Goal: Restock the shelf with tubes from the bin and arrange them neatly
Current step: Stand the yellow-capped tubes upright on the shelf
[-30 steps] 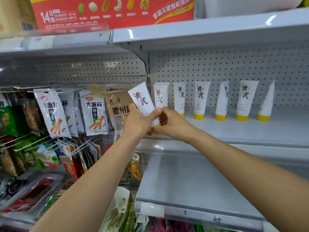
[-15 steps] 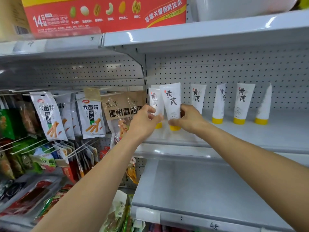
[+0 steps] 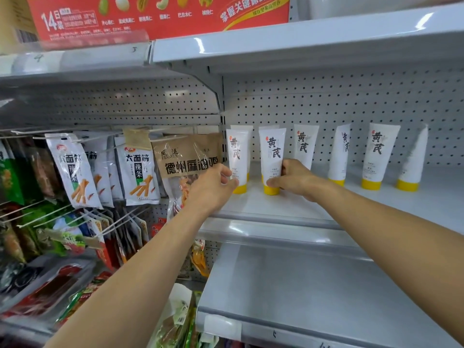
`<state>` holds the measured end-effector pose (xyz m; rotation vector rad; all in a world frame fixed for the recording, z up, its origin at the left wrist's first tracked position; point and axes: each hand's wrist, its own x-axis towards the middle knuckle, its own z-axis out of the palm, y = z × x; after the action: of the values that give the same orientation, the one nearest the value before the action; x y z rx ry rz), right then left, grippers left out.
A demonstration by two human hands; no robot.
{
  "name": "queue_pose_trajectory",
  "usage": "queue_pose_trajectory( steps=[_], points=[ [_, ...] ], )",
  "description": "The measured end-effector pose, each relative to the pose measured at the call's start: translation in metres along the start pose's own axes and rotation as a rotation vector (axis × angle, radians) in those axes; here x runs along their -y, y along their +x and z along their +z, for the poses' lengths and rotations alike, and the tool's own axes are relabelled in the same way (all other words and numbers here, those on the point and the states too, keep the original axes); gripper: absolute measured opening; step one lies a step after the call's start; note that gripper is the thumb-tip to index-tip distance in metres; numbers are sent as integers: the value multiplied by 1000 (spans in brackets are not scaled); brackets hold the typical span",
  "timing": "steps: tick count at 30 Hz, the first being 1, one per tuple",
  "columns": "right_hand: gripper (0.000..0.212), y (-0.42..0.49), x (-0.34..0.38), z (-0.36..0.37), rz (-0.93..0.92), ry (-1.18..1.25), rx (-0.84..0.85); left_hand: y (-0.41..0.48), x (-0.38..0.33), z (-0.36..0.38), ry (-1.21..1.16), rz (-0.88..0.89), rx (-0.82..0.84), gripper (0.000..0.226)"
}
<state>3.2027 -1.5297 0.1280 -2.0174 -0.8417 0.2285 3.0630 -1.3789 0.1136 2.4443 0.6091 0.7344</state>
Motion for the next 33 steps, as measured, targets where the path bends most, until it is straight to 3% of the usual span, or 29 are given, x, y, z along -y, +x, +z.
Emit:
queue_pose_trajectory(
  steps=[13,18,21,24,29,33],
  points=[
    [46,-13,1,5,38,-53,-78,-8,-2,-6,141,-2,23,31],
    [39,-59,4,7,-57,-537,-334,-43,3,-17,275,120,-140,26],
    [34,-95,6,18,-188,-656,-389,-76,8,-27,278,198,-200,23],
    [32,-127,2,39,-273,-688,-368,-112,18,-34,249,198,-170,20],
    [22,-188,-17,88,-594,-776,-479,-175,56,-27,193,140,-54,17],
    [21,-216,-47,135,-523,-647,-339,-218,110,2,133,-4,83,12]
  ],
)
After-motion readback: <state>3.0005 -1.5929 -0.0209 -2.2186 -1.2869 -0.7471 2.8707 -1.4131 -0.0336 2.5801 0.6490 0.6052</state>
